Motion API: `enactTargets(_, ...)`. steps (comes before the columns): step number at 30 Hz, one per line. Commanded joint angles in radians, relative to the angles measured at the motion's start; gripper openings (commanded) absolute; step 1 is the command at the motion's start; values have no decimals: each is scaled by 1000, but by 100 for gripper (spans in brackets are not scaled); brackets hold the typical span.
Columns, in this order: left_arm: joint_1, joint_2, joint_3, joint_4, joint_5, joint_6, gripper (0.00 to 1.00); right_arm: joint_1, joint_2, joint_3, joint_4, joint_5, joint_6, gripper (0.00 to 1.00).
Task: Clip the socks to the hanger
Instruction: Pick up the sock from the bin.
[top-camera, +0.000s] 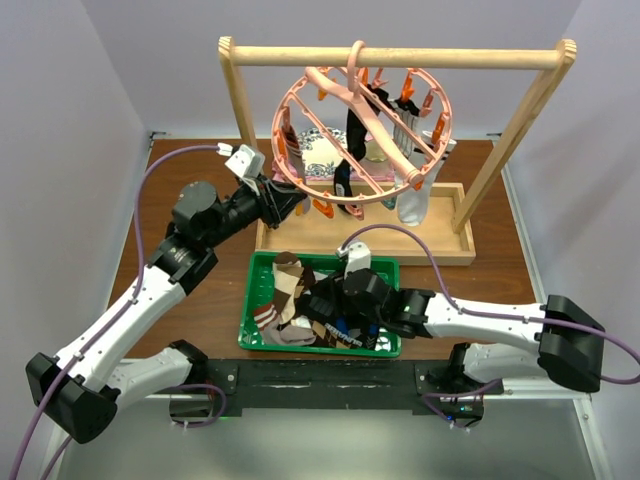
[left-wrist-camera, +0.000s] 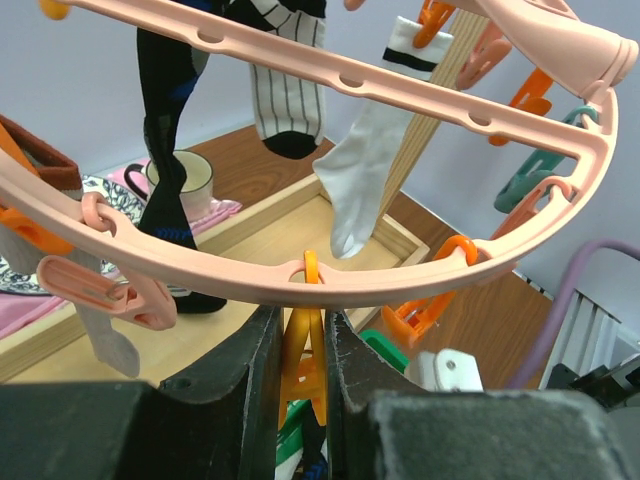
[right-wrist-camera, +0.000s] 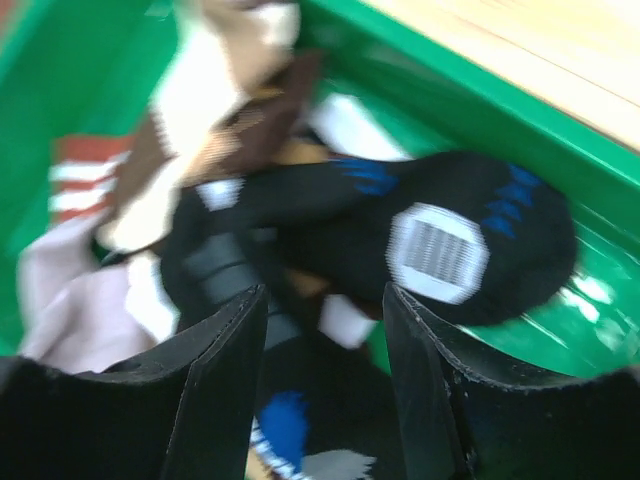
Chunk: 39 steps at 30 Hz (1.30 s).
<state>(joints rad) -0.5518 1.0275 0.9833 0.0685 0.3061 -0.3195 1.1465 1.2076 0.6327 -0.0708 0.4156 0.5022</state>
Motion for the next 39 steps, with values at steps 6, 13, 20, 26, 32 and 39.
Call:
enactTargets(6, 4, -17, -61, -47, 24, 40, 0, -118, -54, 24, -185, 229, 421, 56)
enactTargets(13, 4, -29, -66, -35, 37, 19, 0, -241, 58, 15, -136, 16, 481, 56)
enactTargets(20, 4, -40, -69, -27, 50, -1, 0, -257, 158, 30, -80, -28, 498, 53)
enactTargets(26, 6, -52, -84, -16, 60, -18, 0, -260, 112, -14, 14, 25, 460, 25)
enactTargets(32, 4, -55, -86, -9, 59, -16, 0, -248, -187, -77, 185, 51, 197, 0)
enactTargets(39, 4, -55, -81, 4, 57, -30, 0, -173, -398, -30, 183, -17, -137, 0)
